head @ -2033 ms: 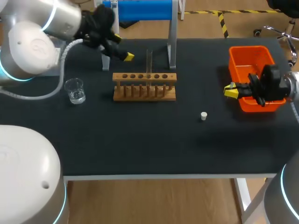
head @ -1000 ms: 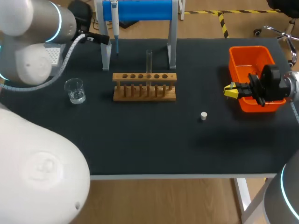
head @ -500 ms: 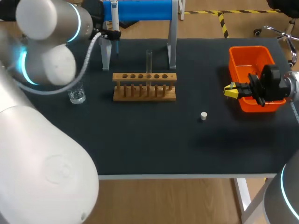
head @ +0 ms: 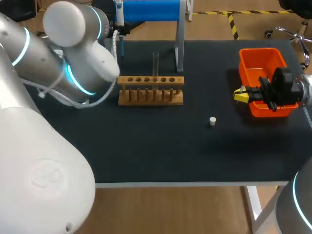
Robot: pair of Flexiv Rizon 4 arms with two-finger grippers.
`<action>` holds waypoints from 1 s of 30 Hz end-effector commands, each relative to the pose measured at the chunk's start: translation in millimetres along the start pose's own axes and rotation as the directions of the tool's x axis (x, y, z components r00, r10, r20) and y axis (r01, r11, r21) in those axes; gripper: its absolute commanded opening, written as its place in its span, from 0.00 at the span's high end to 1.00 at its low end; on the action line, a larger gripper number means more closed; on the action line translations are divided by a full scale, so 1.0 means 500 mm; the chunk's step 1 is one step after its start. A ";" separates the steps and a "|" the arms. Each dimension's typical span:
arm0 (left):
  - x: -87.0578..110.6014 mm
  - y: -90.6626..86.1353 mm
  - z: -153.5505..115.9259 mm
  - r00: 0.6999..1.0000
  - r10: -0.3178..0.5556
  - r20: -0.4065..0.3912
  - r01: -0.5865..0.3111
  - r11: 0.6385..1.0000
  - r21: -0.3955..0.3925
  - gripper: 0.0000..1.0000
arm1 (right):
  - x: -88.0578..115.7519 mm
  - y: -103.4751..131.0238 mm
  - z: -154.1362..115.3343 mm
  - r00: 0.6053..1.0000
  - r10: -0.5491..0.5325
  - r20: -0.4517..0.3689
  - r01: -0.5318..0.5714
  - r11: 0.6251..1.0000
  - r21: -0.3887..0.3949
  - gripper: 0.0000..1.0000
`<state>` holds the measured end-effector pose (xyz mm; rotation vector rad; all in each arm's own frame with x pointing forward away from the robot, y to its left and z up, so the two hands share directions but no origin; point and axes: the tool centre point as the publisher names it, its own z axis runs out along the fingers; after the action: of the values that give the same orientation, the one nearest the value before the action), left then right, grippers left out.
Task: Invert the test tube, pick up the pipette, mount the tip to pipette, aspirate from beaker and dispense into the tube, eject the tip, return the pipette, and cap with the stopper.
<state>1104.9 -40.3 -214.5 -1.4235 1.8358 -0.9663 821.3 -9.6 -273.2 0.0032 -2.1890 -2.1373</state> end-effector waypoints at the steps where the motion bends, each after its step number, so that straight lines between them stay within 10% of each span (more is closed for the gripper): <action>1: 0.009 -0.008 0.009 0.996 -0.006 0.086 0.004 1.000 0.014 0.00 | 0.001 -0.001 -0.002 1.000 -0.001 -0.001 0.001 1.000 0.000 1.00; 30: 0.029 -0.064 0.051 0.990 -0.114 0.084 0.101 0.985 0.142 0.00 | 0.001 -0.001 -0.002 1.000 -0.001 -0.001 0.001 1.000 0.000 1.00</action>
<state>1135.1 -63.2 -196.4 -1.4773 1.6193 -1.0290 821.3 -9.6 -273.2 0.0033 -2.1889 -2.1373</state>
